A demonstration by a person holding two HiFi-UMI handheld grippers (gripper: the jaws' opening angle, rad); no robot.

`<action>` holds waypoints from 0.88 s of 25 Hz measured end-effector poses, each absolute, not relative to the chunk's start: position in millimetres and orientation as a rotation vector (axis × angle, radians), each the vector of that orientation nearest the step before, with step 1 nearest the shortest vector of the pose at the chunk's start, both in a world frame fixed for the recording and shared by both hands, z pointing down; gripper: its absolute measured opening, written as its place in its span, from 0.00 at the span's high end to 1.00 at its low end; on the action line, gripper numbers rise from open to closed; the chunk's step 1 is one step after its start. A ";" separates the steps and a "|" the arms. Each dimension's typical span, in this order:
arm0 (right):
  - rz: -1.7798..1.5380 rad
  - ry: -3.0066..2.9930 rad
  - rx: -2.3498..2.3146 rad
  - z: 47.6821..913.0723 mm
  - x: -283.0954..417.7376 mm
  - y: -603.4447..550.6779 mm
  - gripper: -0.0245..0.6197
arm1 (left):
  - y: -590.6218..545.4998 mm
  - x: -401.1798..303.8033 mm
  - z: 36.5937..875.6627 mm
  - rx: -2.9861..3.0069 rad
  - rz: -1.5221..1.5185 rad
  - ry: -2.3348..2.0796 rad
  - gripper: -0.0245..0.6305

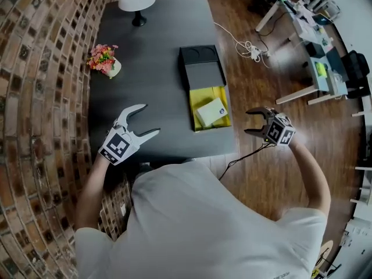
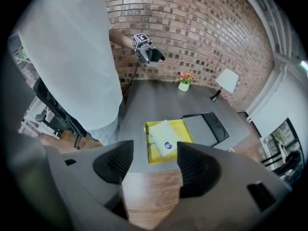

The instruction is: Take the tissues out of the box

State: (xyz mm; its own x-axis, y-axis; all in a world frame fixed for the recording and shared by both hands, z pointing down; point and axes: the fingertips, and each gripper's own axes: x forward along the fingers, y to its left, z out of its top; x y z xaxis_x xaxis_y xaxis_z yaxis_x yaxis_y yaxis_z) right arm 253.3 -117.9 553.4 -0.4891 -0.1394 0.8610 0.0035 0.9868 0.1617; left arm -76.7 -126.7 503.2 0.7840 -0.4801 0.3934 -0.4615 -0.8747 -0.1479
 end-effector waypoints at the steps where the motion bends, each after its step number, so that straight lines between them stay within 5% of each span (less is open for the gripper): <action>1: -0.170 -2.061 0.081 557.3 253.0 -119.8 0.50 | -125.6 -78.7 504.3 -2.926 -0.666 0.787 0.41; 15: -0.171 -2.004 -0.046 648.6 226.8 -153.2 0.45 | -104.5 -71.0 510.0 -2.941 -0.634 0.938 0.41; 22: -0.229 -1.943 -0.070 683.8 201.5 -172.0 0.25 | -95.5 -61.9 512.7 -2.955 -0.606 0.992 0.41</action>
